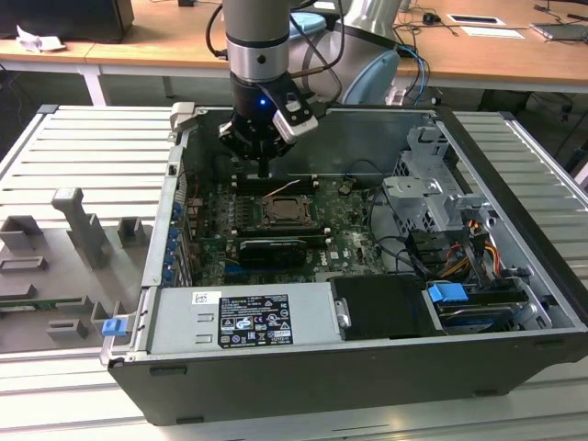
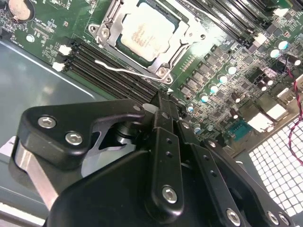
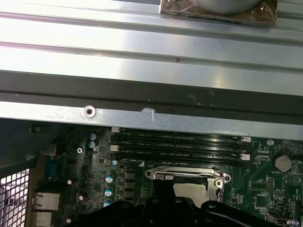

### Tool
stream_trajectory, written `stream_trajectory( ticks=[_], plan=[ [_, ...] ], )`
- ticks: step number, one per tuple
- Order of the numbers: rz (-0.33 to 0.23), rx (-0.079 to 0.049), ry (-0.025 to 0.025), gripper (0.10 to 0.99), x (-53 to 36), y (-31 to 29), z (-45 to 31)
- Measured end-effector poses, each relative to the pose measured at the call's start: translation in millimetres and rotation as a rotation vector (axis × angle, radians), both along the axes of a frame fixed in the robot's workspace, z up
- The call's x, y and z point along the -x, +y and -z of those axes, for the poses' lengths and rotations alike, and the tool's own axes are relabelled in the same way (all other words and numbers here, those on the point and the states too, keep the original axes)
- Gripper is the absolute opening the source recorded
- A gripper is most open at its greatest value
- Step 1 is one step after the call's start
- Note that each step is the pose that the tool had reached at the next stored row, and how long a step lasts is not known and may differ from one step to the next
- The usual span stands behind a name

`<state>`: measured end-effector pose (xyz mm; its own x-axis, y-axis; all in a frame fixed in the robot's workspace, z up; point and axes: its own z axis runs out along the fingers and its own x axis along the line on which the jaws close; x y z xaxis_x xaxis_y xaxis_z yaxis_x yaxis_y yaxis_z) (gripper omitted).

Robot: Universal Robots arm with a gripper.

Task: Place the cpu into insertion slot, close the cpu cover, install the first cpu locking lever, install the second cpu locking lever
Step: 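Install the first cpu locking lever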

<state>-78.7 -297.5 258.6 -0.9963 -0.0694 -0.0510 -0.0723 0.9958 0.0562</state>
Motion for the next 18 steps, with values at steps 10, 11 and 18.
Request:
stream_trajectory(
  ticks=[10,11,18],
  plan=[
    [0.002,0.000,0.0000,0.106,-1.6,0.0,1.9],
    [0.003,0.000,0.0000,0.106,-1.6,0.0,2.0],
    [0.007,0.000,0.0000,0.106,-1.6,0.0,3.0]
  ],
)
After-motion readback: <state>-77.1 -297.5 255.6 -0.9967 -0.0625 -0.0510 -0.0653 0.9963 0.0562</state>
